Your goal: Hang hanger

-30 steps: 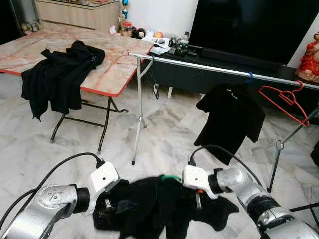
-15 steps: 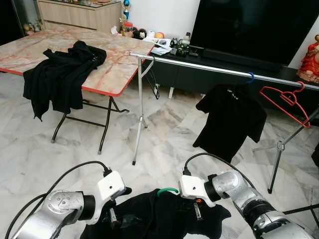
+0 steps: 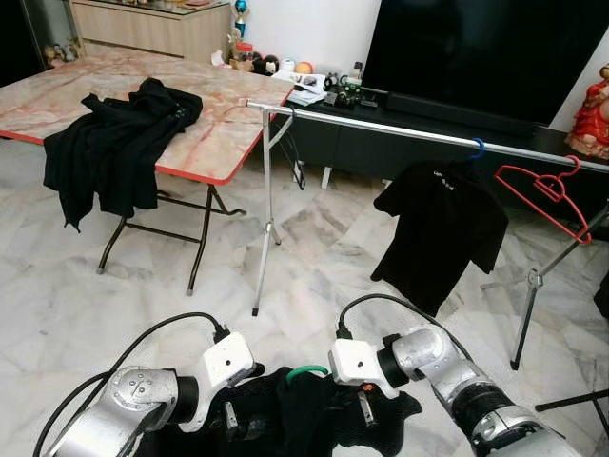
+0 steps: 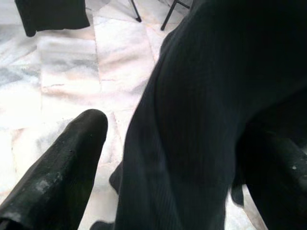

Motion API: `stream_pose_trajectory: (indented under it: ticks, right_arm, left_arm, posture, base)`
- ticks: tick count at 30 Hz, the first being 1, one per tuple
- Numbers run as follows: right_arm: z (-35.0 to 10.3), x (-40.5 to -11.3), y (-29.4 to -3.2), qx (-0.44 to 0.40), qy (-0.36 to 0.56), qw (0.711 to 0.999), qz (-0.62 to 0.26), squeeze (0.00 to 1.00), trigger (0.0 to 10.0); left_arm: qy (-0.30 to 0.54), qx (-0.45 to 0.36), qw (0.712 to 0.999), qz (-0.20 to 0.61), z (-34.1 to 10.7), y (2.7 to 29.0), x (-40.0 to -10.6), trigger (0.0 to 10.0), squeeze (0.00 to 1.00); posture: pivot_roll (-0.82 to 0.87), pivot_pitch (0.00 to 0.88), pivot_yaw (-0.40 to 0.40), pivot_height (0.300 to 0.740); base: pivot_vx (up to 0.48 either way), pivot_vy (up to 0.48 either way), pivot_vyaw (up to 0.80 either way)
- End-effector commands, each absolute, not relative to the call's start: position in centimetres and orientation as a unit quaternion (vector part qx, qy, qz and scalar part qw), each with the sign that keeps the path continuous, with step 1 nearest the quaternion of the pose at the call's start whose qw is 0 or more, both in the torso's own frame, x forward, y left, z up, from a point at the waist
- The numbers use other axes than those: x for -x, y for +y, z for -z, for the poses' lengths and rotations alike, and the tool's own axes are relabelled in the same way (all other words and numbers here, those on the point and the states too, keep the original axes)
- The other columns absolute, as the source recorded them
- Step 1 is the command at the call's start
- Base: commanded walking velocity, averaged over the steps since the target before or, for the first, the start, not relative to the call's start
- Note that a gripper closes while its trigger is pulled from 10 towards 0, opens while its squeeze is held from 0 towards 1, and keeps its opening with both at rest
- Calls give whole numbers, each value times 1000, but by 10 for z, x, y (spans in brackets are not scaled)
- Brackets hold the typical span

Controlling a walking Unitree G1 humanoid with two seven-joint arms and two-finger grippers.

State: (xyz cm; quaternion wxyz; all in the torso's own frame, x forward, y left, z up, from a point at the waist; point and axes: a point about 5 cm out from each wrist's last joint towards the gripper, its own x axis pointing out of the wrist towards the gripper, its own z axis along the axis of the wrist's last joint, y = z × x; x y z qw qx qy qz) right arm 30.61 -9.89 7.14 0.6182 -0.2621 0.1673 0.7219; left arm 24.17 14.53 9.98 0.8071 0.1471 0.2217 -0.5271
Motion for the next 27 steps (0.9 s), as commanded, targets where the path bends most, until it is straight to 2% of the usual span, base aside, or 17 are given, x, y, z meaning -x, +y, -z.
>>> stream_pose_trajectory:
  ticks: [1, 2, 5, 6, 27]
  right_arm:
    - [-81, -311, -97, 266, 137, 629, -718, 0, 0]
    - [-81, -311, -96, 265, 136, 629, -718, 0, 0]
    - [-81, -310, -95, 264, 135, 628, -720, 0, 0]
    - [-81, -309, -94, 262, 133, 626, -722, 0, 0]
    - [-82, -312, -98, 257, 135, 643, -709, 0, 0]
  left_arm:
    - [223, -151, 800, 536, -98, 141, -242, 6471, 0]
    - [225, -151, 799, 537, -98, 141, -242, 2235, 0]
    - [226, -152, 799, 537, -97, 141, -242, 2235, 0]
    - [228, -151, 795, 541, -97, 141, -242, 0, 0]
    - [234, -149, 789, 548, -97, 142, -241, 0, 0]
  posture:
    - [250, 0, -141, 740]
    - [250, 0, -141, 740]
    - [250, 0, -141, 740]
    - [250, 0, -140, 740]
    - [241, 0, -144, 740]
  base:
    - [0, 0, 0]
    - [0, 0, 0]
    - [0, 0, 0]
    - [0, 0, 0]
    - [0, 0, 0]
